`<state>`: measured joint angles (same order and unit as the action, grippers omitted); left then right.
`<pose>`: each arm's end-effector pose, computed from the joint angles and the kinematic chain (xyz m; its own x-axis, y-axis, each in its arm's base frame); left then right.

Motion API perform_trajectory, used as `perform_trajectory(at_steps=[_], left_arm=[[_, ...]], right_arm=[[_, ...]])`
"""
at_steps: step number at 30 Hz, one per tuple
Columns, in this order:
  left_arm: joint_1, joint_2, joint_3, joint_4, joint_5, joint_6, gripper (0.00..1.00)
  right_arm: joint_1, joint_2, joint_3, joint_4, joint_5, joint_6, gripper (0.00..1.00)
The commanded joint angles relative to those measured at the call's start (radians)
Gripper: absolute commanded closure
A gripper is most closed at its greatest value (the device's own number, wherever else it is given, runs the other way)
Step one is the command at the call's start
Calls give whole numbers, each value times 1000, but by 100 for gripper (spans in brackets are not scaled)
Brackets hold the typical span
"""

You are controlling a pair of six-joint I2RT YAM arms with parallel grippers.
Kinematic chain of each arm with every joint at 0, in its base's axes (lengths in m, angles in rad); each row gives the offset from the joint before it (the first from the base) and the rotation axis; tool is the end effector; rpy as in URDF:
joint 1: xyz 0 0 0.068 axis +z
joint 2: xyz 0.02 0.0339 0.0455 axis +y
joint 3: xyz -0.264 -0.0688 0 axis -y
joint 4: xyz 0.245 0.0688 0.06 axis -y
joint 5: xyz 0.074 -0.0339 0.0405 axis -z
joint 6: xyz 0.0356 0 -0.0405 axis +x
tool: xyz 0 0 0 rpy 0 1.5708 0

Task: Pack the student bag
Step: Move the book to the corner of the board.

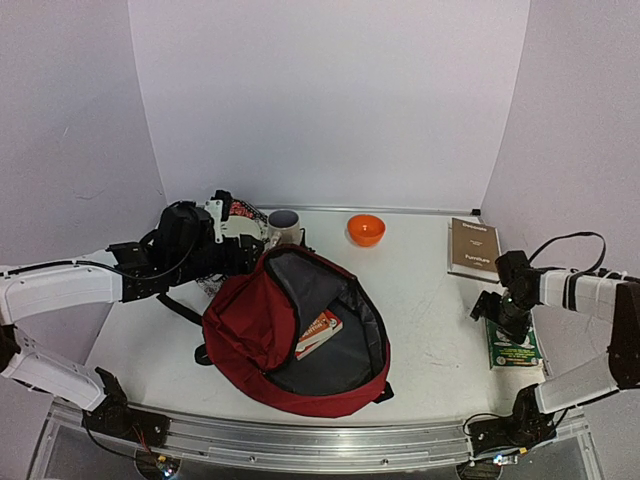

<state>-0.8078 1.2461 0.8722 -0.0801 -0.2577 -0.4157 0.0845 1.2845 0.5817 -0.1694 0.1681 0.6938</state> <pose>0.2023 -0.1984 0.2825 -0.4956 -0.0467 -0.8673 0.3722 0.8908 -0.2607 0.2410 0.0144 0.1706 -0.5713 0.5843 -0.5764 0.5064 0.8036 0.3128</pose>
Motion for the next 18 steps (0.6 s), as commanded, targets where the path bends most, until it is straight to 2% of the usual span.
perform_trajectory(at_steps=[1, 6, 18], left_arm=[[5, -44, 17, -27, -14, 19, 18], [6, -70, 17, -29, -25, 23, 17], [6, -87, 21, -30, -20, 19, 17]], right_arm=[[-2, 81, -15, 15, -87, -11, 2], [16, 170, -27, 117, -231, -10, 2], [319, 337, 201, 133, -278, 75, 2]])
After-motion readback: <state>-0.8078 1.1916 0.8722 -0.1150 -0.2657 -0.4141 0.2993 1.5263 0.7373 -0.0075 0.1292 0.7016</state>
